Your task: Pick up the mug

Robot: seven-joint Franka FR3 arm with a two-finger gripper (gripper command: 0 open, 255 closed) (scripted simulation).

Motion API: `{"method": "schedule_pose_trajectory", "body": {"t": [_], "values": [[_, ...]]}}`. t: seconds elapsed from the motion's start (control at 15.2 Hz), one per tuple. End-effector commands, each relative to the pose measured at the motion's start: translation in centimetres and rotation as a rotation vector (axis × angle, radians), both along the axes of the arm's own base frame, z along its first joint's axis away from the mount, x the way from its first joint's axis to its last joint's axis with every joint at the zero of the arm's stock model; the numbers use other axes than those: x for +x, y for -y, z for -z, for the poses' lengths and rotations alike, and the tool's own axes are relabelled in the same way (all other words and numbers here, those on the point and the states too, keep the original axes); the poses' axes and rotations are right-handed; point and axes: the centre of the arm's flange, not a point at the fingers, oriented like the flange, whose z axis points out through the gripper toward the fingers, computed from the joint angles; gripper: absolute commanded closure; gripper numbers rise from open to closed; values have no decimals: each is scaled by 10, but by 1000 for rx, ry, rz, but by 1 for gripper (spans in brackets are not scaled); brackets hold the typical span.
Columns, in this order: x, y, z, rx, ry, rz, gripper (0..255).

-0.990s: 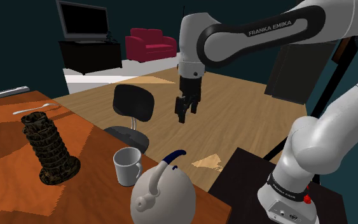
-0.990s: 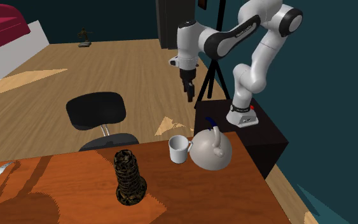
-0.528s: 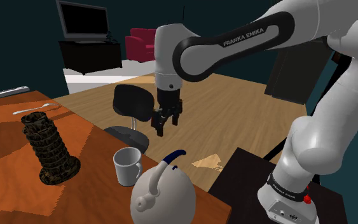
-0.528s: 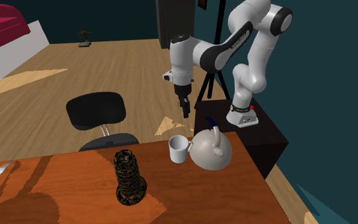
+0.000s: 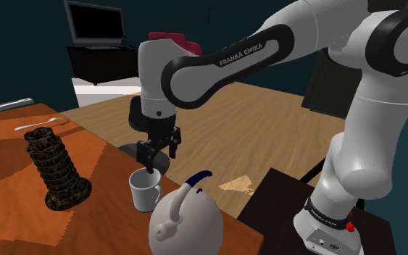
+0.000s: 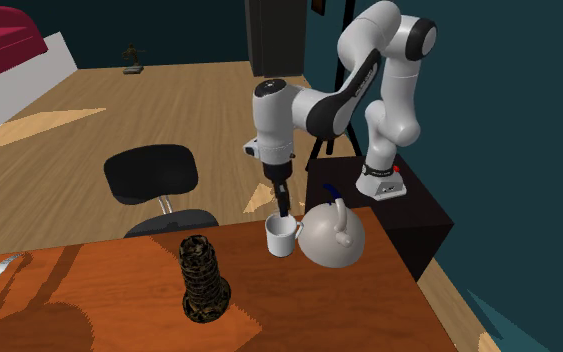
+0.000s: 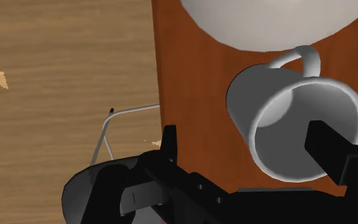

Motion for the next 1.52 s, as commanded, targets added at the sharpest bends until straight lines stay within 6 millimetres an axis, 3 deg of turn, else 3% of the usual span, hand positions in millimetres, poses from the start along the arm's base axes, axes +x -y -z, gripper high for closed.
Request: {"method": "schedule_pose_trajectory", "body": {"t": [0.0,0.59,0.66,1.25,1.45], "values": [[11,-18,8,7,-2,3,0],[11,-18,48,7,-2,3,0],[11,-17,49,7,-2,3,255],[11,-18,48,7,-2,3,255],[11,-18,32,7,-2,3,255]]}}
